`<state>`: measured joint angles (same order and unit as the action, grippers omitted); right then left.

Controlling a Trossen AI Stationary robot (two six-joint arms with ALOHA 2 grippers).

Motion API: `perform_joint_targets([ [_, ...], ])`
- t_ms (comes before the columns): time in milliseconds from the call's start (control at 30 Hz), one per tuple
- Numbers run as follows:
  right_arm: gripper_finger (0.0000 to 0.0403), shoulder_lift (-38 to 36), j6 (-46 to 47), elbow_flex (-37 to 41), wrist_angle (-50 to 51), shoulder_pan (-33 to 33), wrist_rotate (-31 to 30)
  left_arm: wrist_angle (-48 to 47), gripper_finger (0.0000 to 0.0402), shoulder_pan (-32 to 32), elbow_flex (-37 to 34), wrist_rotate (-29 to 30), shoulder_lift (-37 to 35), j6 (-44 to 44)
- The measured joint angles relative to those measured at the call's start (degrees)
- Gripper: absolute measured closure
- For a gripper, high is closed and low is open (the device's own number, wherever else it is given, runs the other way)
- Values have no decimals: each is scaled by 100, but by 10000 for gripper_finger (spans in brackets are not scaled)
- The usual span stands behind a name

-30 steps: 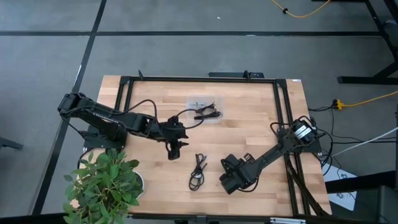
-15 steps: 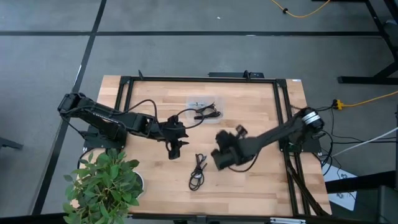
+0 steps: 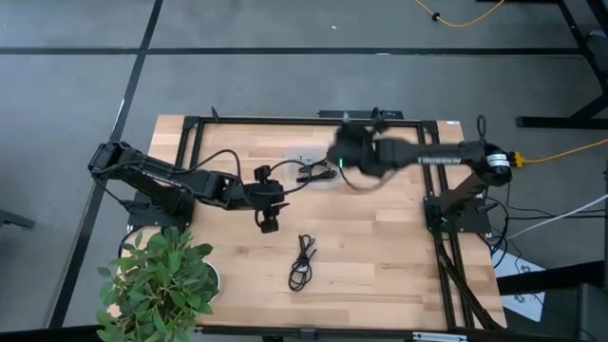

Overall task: Pick and place USB-C Cables
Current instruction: Put the the gray charger cable into the transparent bin, then put the black charger cable into the transparent bin

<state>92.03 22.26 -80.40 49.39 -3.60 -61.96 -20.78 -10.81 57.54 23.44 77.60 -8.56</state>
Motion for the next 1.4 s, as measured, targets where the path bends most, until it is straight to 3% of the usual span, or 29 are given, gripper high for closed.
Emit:
perform_joint_targets([
  [100, 378, 37, -1340, 13, -1107, -772, 1588, -4, 269, 125, 0, 120, 0, 19],
  [267, 378, 331, -2857, 125, -2628, -1710, 5180, -34, 269, 292, -2, 192, 0, 9],
  [333, 378, 514, -2997, 125, -2620, -1880, 6107, -38, 269, 329, -2, 191, 0, 5],
  [400, 378, 743, -3277, 125, -2395, -1941, 6546, -71, 269, 355, -2, 189, 0, 0],
  [667, 360, 1619, -3763, 133, -2030, -1809, 6706, -118, 269, 417, -2, 194, -2, 11],
  [967, 310, 1690, -3456, 50, -1952, -1629, 6720, -168, 269, 562, -2, 202, -2, 15],
  [1267, 298, 1624, -3598, -875, -849, -1651, 6702, -301, 269, 621, -2, 203, -2, -21],
  [1400, 298, 1624, -2802, -1314, 314, -1645, 6714, -298, 269, 620, -2, 203, -2, -39],
])
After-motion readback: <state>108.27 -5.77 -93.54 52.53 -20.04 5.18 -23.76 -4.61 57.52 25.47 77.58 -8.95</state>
